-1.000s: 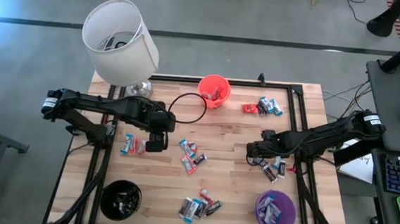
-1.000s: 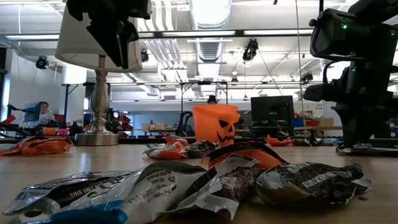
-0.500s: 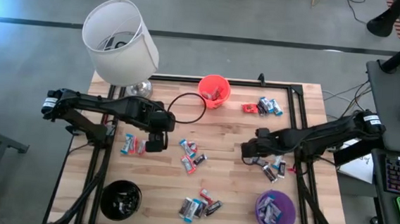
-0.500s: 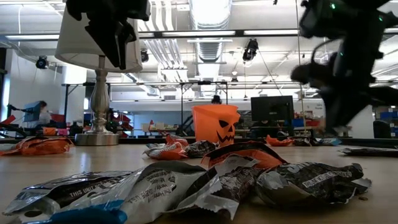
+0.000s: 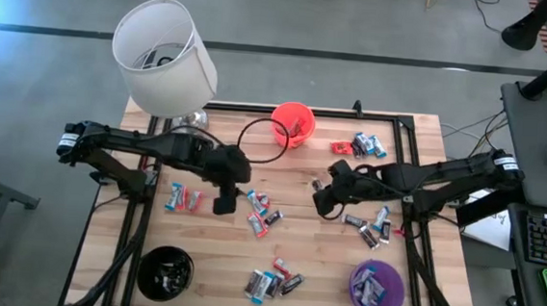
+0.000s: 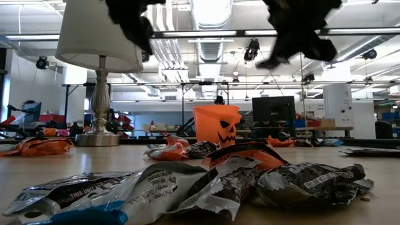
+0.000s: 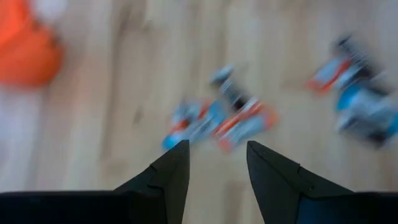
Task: Organize candy in baskets
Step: Put the brown chocolate into the black bucket
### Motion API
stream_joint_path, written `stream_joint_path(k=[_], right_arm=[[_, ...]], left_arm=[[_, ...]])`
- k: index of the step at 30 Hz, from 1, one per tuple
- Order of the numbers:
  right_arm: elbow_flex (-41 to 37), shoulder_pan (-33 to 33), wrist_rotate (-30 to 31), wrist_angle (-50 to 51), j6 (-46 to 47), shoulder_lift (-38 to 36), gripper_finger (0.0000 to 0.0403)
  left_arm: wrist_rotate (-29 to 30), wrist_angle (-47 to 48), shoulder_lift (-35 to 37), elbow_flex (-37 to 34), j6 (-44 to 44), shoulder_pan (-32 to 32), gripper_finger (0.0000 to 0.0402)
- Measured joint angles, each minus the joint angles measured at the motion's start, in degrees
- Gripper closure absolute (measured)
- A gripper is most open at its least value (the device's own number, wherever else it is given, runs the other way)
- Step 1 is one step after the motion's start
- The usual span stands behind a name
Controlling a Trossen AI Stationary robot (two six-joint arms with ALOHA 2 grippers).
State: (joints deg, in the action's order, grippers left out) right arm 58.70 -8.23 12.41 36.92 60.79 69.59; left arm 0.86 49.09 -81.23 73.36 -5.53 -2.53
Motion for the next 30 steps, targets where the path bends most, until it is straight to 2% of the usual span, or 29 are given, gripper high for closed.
stream_joint_path(k=[5,10,22,30], right_arm=[[6.56,-0.62,0.93,0.07,-5.41,3.02,0.0381],[12.89,-2.51,0.88,0.04,-9.81,6.75,0.0381],[25.36,-6.47,1.14,0.53,-19.72,13.7,0.0381],[27.16,-6.8,1.13,0.26,-23.71,13.93,0.0381]], left_arm=[[-8.77,-9.94,0.0,0.0,0.0,-0.01,0.026],[-13.24,-17.77,0.0,0.0,-2.03,-0.02,0.026],[-13.63,-23.72,0.0,0.0,-12.85,-0.02,0.026],[-14.01,-29.85,0.0,0.0,-16.64,-0.02,0.026]])
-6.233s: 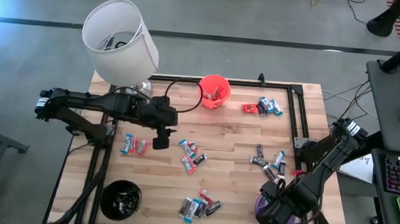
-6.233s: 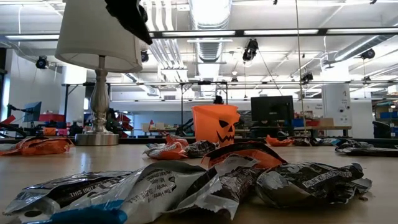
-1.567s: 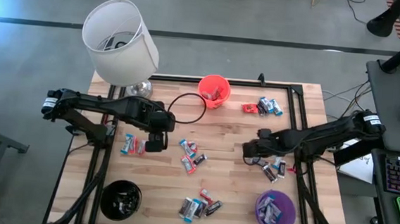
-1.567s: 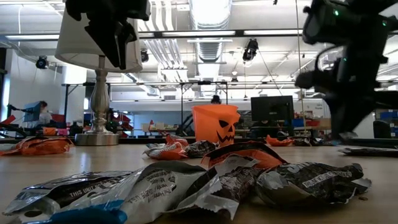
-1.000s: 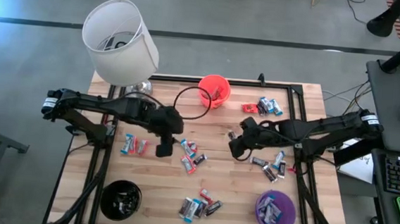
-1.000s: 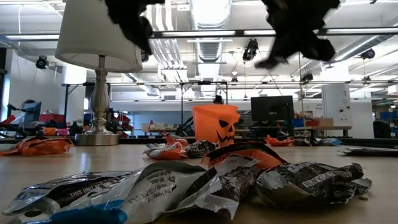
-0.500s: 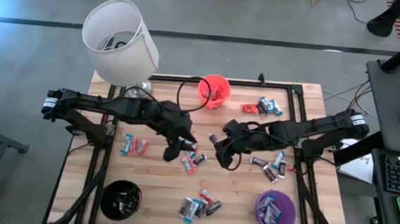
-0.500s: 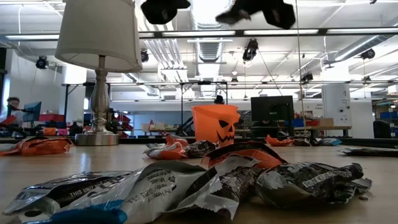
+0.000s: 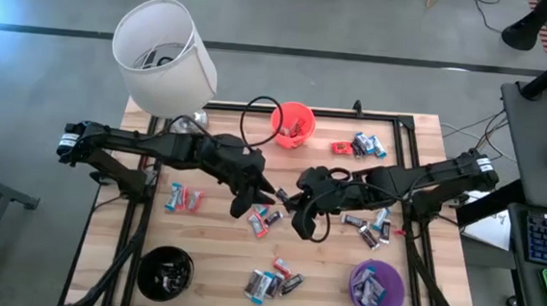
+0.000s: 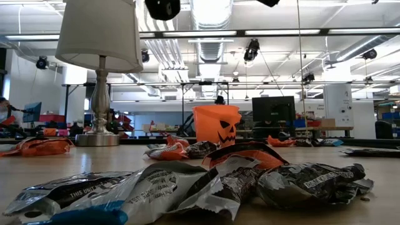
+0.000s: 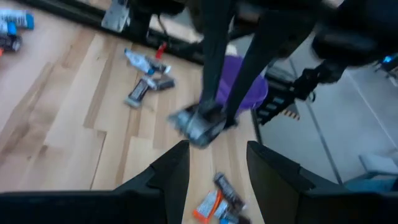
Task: Organize candy in baskets
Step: Put the brown chocolate into the black bucket
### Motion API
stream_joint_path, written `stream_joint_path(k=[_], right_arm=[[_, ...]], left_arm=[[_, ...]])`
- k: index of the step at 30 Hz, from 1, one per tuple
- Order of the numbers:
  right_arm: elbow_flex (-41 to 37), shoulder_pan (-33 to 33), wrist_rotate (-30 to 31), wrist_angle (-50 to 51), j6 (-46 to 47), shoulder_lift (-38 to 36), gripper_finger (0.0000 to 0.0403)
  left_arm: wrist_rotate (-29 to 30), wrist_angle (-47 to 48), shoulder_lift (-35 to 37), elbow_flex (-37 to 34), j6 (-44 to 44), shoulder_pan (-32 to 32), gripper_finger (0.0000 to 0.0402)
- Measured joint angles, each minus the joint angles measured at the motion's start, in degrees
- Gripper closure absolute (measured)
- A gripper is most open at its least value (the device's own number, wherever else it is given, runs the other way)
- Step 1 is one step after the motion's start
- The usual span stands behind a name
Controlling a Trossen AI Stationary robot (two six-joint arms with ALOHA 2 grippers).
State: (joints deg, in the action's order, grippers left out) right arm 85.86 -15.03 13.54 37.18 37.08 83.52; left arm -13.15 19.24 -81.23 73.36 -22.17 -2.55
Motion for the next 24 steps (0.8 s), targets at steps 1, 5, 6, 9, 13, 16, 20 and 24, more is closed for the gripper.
stream_joint_path(k=[1,5,6,9,13,16,20,24], right_arm=[[0.0,0.0,0.0,-0.11,-0.32,0.07,0.0381],[0.0,0.0,0.0,-0.19,-1.01,0.07,0.0381],[0.0,0.0,0.0,-0.19,-1.08,0.07,0.0381],[0.0,0.0,0.0,-0.2,-1.12,0.07,0.0381],[0.0,-0.35,-0.03,-0.38,-1.12,0.07,0.0381],[0.02,-0.88,-0.14,-1.46,-1.18,0.07,0.0381],[0.13,-1.6,-0.17,-2.17,-1.78,-0.07,0.0381],[0.13,-1.6,-0.22,-2.72,-2.23,-0.02,0.0381]], left_arm=[[0.0,-0.5,0.0,0.0,-0.02,0.0,0.026],[-0.01,-1.25,0.0,0.0,0.07,0.02,0.026],[0.02,-1.22,0.0,0.0,0.16,0.02,0.026],[0.04,-1.24,0.0,0.0,0.26,0.02,0.026],[0.19,-1.24,0.0,0.0,0.39,0.02,0.026],[0.59,-1.26,0.0,0.0,0.82,0.09,0.026],[0.6,-1.3,0.0,0.0,1.11,0.13,0.026],[0.61,-1.34,0.0,0.0,1.18,0.13,0.026]])
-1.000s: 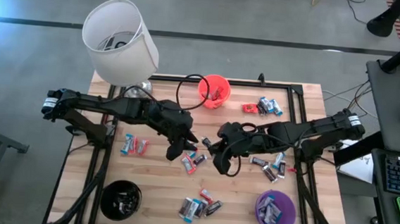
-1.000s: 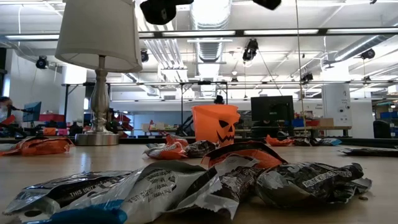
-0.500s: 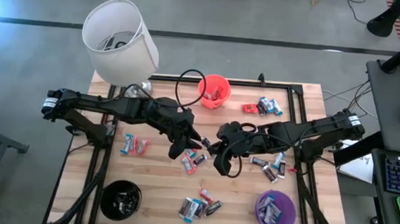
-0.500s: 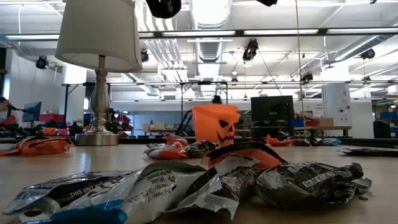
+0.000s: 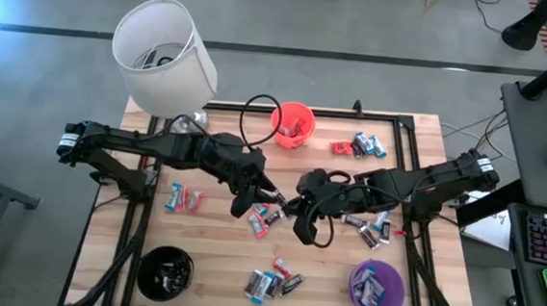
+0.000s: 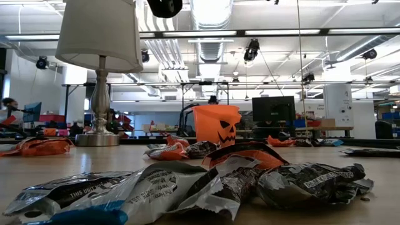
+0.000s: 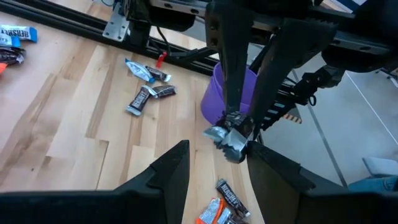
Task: Organize candy in baskets
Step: Put the brown chocolate into the black bucket
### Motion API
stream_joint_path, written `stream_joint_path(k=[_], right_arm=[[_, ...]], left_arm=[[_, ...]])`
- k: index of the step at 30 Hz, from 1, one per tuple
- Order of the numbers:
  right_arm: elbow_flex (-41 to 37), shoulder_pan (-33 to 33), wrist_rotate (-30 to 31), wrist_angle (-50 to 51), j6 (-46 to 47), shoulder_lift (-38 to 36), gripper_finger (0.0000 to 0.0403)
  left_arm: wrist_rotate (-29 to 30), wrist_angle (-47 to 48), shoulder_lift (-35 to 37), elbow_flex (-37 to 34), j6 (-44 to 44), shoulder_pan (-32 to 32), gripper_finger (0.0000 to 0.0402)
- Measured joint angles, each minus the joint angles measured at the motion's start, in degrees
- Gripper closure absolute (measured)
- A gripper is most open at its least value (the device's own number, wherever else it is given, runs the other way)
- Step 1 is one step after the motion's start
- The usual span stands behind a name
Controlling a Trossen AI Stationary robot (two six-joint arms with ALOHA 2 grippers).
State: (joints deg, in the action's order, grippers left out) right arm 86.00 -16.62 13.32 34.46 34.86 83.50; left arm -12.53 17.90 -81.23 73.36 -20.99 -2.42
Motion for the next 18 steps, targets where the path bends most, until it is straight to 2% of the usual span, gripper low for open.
stream_joint_path(k=[10,18], right_arm=[[0.0,0.13,0.21,-0.94,-1.19,0.14,0.0381],[0.0,0.15,0.28,-0.85,-1.19,0.14,0.038]], left_arm=[[-0.39,-1.87,0.0,0.0,1.0,0.0,0.0264],[-0.57,-1.87,0.0,0.0,2.62,0.0,0.0329]])
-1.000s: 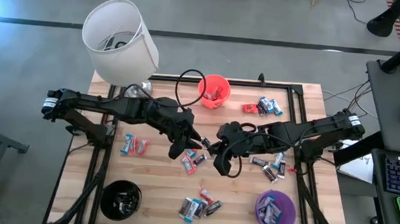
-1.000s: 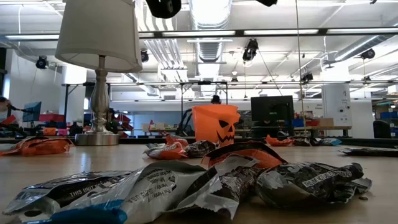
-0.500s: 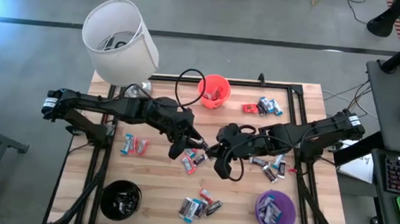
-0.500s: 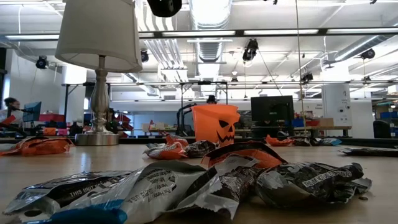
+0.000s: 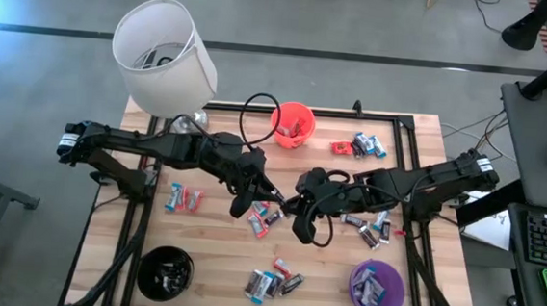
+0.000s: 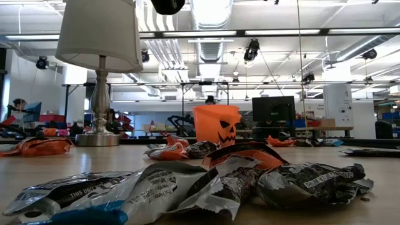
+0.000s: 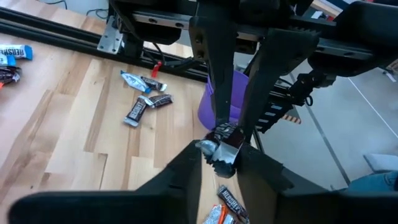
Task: Organize candy in baskets
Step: Put the brown chocolate into the black bucket
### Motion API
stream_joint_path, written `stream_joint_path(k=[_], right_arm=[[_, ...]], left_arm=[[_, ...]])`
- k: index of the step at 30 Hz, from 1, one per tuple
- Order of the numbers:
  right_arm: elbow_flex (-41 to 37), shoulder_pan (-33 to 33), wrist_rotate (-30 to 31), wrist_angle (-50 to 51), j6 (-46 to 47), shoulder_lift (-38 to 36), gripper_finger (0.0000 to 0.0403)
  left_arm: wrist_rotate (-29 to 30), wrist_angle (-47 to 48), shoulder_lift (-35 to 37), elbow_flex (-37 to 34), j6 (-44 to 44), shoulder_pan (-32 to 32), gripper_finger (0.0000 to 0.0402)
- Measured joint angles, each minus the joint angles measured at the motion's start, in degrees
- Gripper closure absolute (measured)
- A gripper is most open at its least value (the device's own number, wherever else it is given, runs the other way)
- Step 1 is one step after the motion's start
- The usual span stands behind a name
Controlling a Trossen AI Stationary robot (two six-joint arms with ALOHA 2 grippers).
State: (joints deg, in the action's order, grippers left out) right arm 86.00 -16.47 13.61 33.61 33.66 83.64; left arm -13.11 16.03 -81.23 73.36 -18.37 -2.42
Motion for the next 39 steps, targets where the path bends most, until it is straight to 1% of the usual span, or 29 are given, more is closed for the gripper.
stream_joint_path(k=[4,8,11,18,22,24,28,32,39], right_arm=[[0.0,-0.02,0.03,0.14,-0.28,0.02,0.0377],[0.0,-0.02,0.28,0.15,-0.54,0.04,0.0361],[0.0,-0.02,1.44,0.1,-0.62,0.04,0.0339],[0.0,-0.02,1.46,0.02,-0.82,0.01,0.0282],[0.01,-0.02,1.46,0.94,-0.78,-0.8,0.0261],[0.09,-0.02,1.46,1.95,-0.78,-1.6,0.0255],[0.11,-0.02,1.48,5.35,-0.76,-2.81,0.0251],[0.11,-0.02,1.47,8.85,-0.74,-4.02,0.025],[0.11,-0.02,1.46,13.69,-0.72,-4.76,0.025]], left_arm=[[-0.05,0.01,0.0,0.0,-0.02,0.0,0.0368],[-0.06,0.04,0.0,0.0,0.02,0.0,0.0391],[-0.04,0.04,0.0,0.0,0.09,0.04,0.0395],[0.03,0.27,0.0,0.0,0.09,0.04,0.0397],[-0.27,1.95,0.0,0.0,0.05,0.04,0.0398],[-2.25,3.11,0.0,0.0,-0.19,0.04,0.0398],[-5.27,8.14,0.0,0.0,-1.3,-0.02,0.0398],[-9.02,16.78,0.02,0.0,-2.27,-0.11,0.0398],[-11.06,32.7,0.07,0.0,-2.29,-1.54,0.0398]])
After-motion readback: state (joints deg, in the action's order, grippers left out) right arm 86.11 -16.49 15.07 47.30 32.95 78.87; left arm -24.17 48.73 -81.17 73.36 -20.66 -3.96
